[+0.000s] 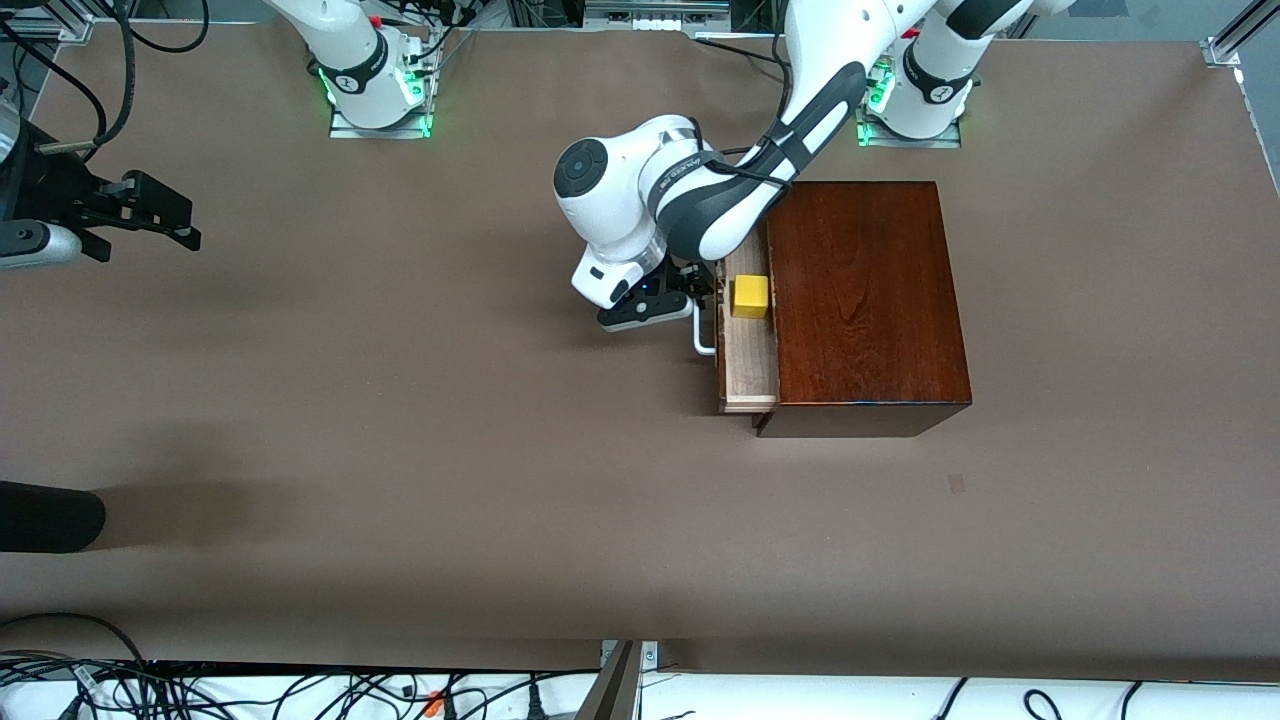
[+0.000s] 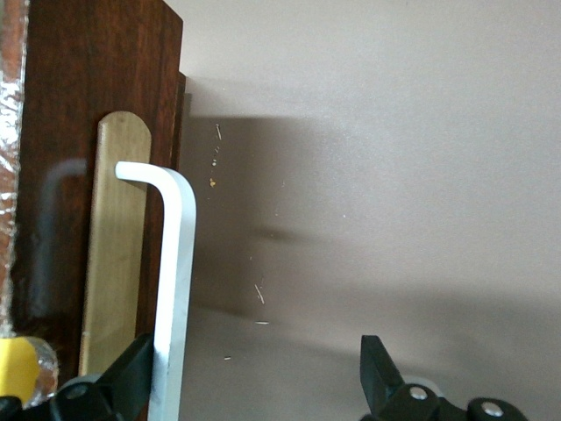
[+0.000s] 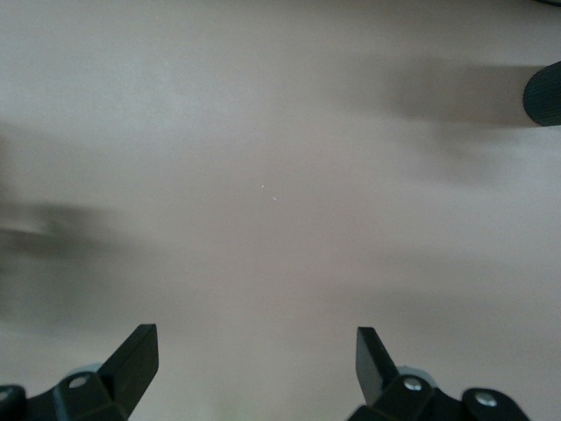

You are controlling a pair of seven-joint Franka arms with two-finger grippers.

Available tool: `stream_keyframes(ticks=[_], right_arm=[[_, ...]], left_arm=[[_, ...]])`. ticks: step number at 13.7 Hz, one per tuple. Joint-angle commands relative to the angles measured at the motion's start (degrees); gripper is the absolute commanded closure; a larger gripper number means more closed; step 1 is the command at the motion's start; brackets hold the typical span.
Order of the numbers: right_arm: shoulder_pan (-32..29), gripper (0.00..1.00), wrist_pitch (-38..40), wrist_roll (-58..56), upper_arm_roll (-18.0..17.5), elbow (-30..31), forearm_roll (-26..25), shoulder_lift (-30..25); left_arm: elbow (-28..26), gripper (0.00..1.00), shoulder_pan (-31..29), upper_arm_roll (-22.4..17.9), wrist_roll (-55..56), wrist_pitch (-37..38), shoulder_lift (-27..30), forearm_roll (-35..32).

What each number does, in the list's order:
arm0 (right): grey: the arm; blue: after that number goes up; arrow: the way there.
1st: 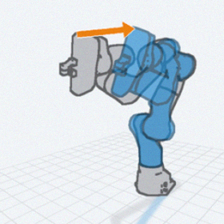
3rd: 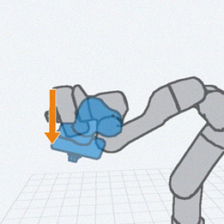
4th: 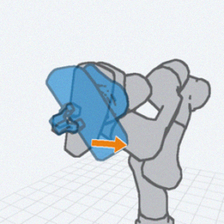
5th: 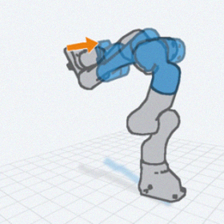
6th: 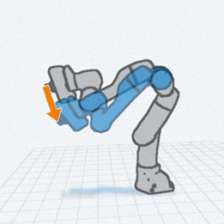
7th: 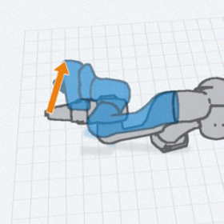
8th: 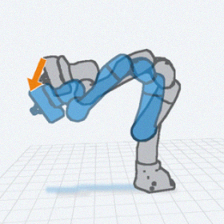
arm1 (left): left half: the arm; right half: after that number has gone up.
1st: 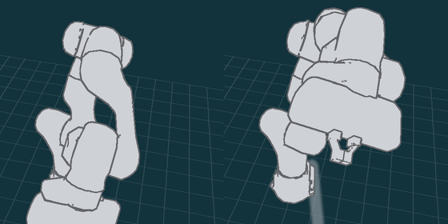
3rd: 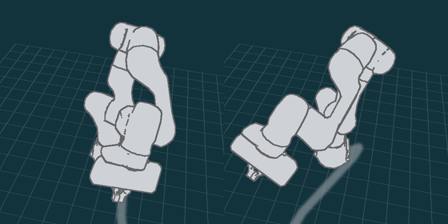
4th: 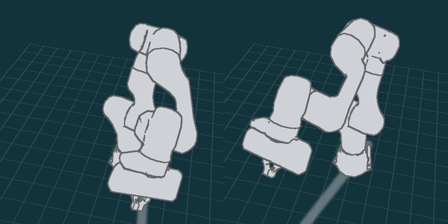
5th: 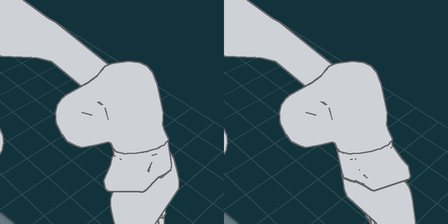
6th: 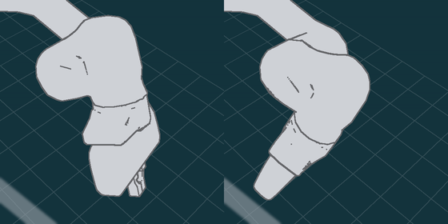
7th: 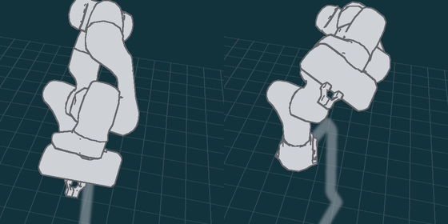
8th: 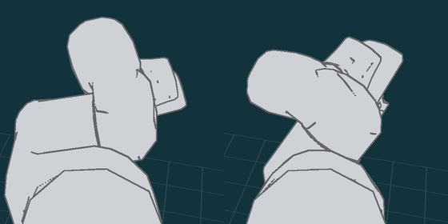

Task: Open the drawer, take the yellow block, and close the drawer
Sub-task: 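Pull the drawer out of the box by its handle with the left gripper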

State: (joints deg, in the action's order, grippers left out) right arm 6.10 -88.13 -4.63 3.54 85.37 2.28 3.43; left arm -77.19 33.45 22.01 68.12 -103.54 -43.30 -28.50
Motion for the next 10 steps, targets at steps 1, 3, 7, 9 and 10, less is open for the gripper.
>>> stream_keyframes(ticks=[1,3,7,9,10], right_arm=[[-0.3,0.00,-0.2,0.2,-0.1,0.0,-1.0,-0.3],[-0.3,0.00,-0.2,0.2,-0.1,0.0,-1.1,-0.3],[-0.3,0.00,-0.2,0.3,0.0,0.0,-1.3,-0.3],[-0.3,0.00,-0.1,0.3,0.1,0.0,-1.3,-0.3],[-0.3,0.00,-0.1,0.3,0.1,0.0,-1.3,-0.3]], left_arm=[[6.3,0.00,2.8,0.5,1.8,-0.8,-3.7,1.1],[7.6,0.00,3.5,0.5,1.8,-0.8,-4.3,1.2],[10.1,0.00,4.6,0.5,1.6,-0.8,-5.8,1.1],[11.8,0.00,5.3,0.5,1.5,-0.9,-6.6,1.2],[12.7,0.00,5.5,0.5,1.5,-0.9,-7.1,1.2]])
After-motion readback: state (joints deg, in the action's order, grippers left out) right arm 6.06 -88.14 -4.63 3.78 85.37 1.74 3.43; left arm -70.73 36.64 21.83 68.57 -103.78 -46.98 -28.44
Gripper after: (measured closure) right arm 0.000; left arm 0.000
